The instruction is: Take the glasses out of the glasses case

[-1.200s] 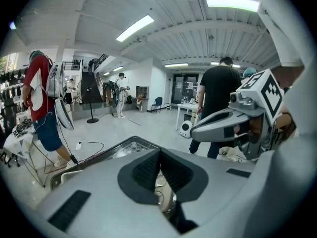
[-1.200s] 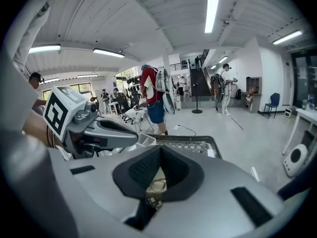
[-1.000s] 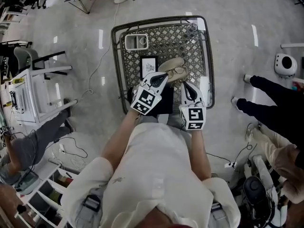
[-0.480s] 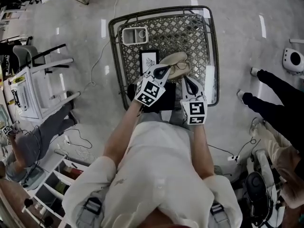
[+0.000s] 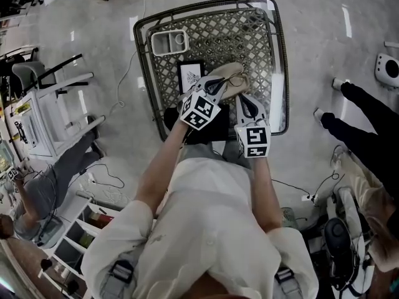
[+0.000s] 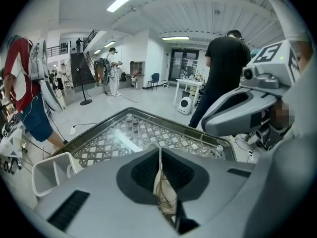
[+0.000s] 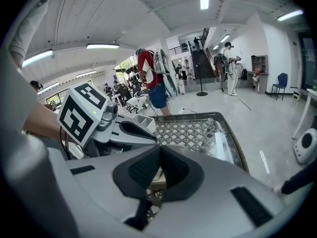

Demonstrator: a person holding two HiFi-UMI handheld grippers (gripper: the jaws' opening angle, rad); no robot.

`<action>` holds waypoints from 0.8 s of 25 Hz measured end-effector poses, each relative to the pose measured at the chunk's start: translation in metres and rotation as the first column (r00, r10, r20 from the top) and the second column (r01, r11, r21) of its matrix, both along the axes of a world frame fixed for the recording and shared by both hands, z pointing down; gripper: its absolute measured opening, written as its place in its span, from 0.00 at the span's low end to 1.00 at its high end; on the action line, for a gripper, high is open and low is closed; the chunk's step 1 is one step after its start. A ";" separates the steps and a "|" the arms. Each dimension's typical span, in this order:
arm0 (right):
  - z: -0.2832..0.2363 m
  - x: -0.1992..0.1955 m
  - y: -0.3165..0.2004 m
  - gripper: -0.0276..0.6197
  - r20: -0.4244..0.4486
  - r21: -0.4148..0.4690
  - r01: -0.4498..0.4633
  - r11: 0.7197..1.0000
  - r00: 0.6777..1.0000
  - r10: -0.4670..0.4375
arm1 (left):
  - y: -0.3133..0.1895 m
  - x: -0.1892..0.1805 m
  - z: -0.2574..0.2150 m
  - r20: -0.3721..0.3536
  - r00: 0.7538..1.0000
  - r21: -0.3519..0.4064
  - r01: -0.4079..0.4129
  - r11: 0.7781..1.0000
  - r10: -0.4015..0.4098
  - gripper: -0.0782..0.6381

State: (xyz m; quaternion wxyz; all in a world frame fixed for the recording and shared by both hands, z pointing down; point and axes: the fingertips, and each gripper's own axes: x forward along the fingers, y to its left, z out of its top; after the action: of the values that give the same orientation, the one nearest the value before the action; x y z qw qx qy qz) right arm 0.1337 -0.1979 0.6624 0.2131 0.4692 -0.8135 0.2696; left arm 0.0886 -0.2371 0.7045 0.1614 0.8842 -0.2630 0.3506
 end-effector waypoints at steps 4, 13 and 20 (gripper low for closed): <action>0.011 0.003 0.000 0.05 0.002 -0.022 0.002 1.000 1.000 -0.002 | -0.001 0.004 0.015 0.025 1.000 -0.023 -0.018 1.000 0.019 0.15; 0.025 -0.003 0.002 0.05 0.016 -0.048 0.030 0.998 0.999 -0.029 | 0.003 0.008 0.047 0.094 0.994 -0.083 -0.040 0.996 0.048 0.18; 0.028 0.000 0.005 0.05 0.012 -0.054 0.042 0.998 0.999 -0.042 | 0.007 0.009 0.066 0.134 0.988 -0.122 -0.053 0.991 0.070 0.21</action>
State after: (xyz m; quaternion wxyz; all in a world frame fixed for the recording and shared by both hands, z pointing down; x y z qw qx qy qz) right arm 0.1337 -0.1930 0.6906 0.2268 0.4446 -0.8168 0.2895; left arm 0.0976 -0.2302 0.7704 0.1839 0.8544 -0.2249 0.4307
